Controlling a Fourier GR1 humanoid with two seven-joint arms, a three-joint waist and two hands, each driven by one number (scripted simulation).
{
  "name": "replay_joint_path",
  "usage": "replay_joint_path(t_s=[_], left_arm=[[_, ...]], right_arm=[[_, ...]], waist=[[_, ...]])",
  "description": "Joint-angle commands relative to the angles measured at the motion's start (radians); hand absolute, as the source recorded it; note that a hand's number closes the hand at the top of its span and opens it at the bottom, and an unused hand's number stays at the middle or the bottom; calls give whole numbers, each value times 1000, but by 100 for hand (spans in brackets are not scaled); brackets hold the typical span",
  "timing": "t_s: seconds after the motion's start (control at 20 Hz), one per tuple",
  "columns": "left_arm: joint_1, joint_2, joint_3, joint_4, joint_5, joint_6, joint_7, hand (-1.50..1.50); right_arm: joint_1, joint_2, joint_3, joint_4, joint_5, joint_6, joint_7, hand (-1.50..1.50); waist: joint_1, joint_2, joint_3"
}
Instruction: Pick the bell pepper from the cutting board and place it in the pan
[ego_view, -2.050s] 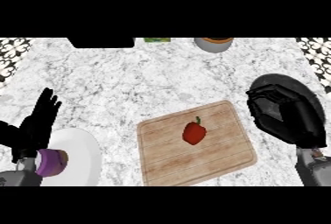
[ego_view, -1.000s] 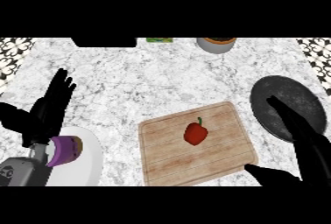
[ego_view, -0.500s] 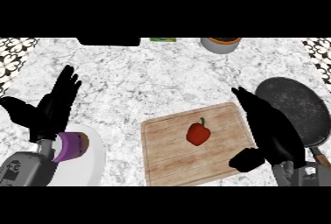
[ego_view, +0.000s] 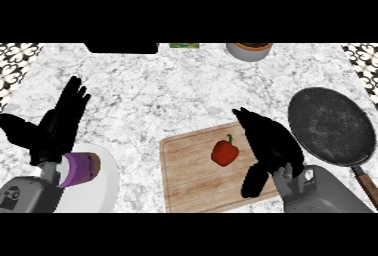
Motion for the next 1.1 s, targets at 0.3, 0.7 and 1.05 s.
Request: replay_joint_path(t_s=[0.3, 0.7, 1.05], left_arm=[[14, 18, 27, 2, 26, -34, 5, 0], [24, -22, -12, -6, -19, 8, 5, 0], [20, 12, 1, -53, -3, -1, 50, 0]], right_arm=[[-106, 98, 125, 101, 101, 146, 252, -150], [-196, 258, 92, 230, 151, 149, 266, -150], [-124, 230, 74, 353, 222, 110, 182, -150]], waist=[[-10, -2, 0], [-8, -1, 0], [-9, -3, 2]])
